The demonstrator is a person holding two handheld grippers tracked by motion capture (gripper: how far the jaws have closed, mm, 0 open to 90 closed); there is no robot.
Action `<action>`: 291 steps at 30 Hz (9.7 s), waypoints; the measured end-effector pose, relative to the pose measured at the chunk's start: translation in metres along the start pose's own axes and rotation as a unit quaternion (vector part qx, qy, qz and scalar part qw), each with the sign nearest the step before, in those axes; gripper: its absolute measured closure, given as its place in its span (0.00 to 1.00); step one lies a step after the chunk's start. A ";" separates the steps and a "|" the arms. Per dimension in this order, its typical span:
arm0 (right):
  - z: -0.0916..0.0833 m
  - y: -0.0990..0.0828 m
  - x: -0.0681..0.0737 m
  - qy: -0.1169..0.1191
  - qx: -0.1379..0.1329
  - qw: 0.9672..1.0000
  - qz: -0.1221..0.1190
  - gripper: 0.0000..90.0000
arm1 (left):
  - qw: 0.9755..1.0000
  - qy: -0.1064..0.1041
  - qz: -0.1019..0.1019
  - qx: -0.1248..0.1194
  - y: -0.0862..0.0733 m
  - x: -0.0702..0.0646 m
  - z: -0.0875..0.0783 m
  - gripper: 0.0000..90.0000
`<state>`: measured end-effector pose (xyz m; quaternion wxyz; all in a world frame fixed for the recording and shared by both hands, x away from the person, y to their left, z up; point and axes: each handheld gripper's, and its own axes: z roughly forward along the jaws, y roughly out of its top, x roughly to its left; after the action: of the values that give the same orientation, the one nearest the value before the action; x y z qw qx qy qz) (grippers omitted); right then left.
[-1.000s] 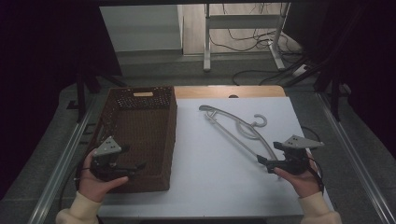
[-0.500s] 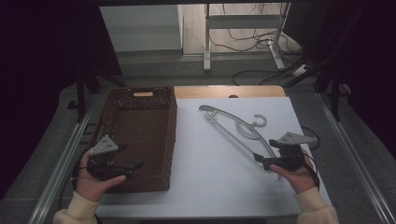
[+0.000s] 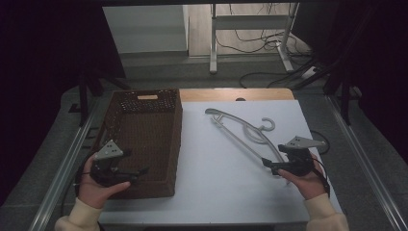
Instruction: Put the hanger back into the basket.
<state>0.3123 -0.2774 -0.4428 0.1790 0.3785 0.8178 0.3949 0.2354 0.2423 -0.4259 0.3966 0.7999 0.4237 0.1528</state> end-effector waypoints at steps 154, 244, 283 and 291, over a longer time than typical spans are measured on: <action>0.026 0.055 -0.003 0.140 0.046 0.988 -0.049 0.92 | 0.998 -0.033 0.033 -0.029 0.039 -0.025 -0.005 0.18; 0.029 0.063 0.045 0.225 0.075 0.958 -0.160 0.89 | 0.947 -0.204 0.168 0.182 0.123 -0.049 0.088 0.86; -0.012 0.052 -0.031 0.091 -0.083 0.992 0.032 0.24 | 0.976 -0.150 0.145 0.061 0.118 -0.040 0.041 0.91; -0.018 0.036 -0.057 0.068 -0.102 0.989 0.080 0.23 | 0.981 -0.146 0.118 0.040 0.110 -0.029 0.031 0.91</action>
<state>0.3562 -0.3152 -0.4036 0.1284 0.3944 0.7509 0.5139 0.2973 0.1677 -0.3586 0.4007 0.8734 0.2697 0.0630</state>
